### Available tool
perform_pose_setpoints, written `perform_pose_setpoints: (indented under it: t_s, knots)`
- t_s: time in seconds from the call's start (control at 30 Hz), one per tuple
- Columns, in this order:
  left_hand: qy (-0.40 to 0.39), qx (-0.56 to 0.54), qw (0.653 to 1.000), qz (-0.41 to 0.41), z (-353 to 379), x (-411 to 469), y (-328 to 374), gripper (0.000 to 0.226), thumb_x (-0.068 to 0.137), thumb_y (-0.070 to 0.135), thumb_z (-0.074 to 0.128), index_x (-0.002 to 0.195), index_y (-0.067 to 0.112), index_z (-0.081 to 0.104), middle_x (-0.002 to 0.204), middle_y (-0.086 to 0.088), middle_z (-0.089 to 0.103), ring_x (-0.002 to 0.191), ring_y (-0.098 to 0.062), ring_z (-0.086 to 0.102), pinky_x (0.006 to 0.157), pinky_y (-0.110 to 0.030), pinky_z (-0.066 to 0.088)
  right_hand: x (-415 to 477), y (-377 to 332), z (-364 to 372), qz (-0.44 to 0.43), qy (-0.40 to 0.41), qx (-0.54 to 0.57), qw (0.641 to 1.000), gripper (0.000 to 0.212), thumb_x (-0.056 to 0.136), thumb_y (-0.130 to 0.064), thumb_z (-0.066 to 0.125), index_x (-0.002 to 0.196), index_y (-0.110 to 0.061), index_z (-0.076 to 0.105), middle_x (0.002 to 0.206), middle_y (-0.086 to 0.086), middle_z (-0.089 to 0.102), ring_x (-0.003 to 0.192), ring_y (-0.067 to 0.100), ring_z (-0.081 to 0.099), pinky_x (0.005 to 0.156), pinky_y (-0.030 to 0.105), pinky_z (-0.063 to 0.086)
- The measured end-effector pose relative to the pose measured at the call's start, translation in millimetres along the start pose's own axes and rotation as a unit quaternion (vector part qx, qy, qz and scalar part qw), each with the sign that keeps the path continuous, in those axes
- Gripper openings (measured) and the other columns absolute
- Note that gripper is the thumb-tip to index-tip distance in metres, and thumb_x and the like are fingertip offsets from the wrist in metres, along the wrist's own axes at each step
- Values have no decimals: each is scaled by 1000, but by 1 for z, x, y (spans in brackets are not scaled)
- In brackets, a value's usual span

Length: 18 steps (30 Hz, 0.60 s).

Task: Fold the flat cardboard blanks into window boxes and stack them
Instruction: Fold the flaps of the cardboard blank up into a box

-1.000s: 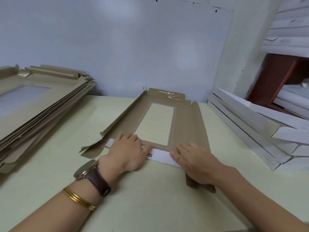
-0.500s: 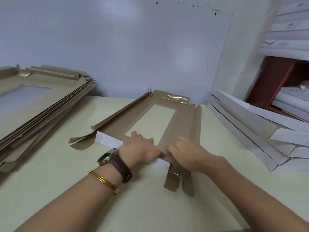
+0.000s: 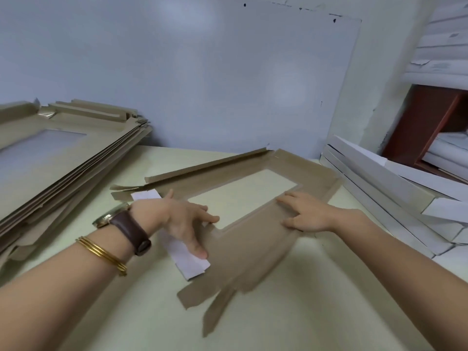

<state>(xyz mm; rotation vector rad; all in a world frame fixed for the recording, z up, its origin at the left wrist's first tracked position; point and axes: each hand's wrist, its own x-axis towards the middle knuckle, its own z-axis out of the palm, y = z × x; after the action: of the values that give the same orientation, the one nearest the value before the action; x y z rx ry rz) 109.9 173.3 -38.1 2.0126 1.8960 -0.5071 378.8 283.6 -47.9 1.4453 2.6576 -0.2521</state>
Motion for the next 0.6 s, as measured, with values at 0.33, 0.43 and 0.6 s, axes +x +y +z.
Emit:
perform_pose_setpoints:
  t_s: [0.33, 0.43, 0.6]
  knots:
    - [-21, -71, 997, 27, -9, -17, -36, 94, 70, 15, 85, 144, 41, 35, 157, 16, 16, 144, -5, 19, 104, -13, 15, 17, 16, -26, -3, -50, -31, 998, 101, 79, -54, 73, 155, -29, 12, 162, -2, 6, 148, 16, 13, 120, 33, 15]
    - [-26, -27, 999, 24, -10, -20, -40, 95, 69, 16, 85, 144, 45, 34, 157, 19, 15, 144, -2, 15, 111, -26, 5, 24, 21, -30, 4, -92, -50, 995, 119, 68, -55, 81, 155, -31, 4, 163, -3, -6, 150, 18, 4, 121, 36, 11]
    - [-35, 38, 999, -6, -13, -18, -47, 98, 69, 18, 83, 142, 53, 29, 157, 22, 11, 147, -3, 7, 112, -56, -11, 27, 32, -22, 31, -160, -65, 984, 125, 62, -68, 77, 154, -36, -1, 162, -6, -13, 149, 15, -9, 122, 39, 2]
